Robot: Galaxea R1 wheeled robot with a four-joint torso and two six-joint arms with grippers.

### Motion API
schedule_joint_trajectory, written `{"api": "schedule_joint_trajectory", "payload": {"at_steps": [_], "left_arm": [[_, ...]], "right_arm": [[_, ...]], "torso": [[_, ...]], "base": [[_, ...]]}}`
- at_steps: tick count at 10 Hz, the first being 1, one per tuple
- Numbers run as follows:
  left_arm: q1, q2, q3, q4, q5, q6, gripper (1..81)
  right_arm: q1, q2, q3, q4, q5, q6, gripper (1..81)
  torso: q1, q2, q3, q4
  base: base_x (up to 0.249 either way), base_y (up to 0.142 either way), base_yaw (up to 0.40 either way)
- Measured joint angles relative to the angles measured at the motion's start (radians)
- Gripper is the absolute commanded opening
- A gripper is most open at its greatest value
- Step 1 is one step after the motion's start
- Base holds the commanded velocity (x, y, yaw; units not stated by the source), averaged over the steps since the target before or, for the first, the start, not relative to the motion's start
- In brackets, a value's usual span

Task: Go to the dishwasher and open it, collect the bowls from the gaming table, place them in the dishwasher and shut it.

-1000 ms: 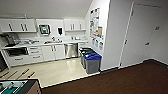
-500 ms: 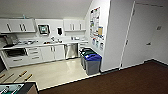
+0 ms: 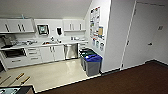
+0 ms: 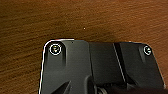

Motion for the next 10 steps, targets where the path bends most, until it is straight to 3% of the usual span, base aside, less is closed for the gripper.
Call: {"api": "schedule_joint_trajectory", "payload": {"at_steps": [10], "left_arm": [[0.000, 0.000, 0.000, -0.001, -0.001, 0.000, 81.1]], "right_arm": [[0.000, 0.000, 0.000, 0.000, 0.001, 0.000, 81.1]], "torso": [[0.000, 0.000, 0.000, 0.000]], "base": [[0.108, 0.079, 0.000]]}}
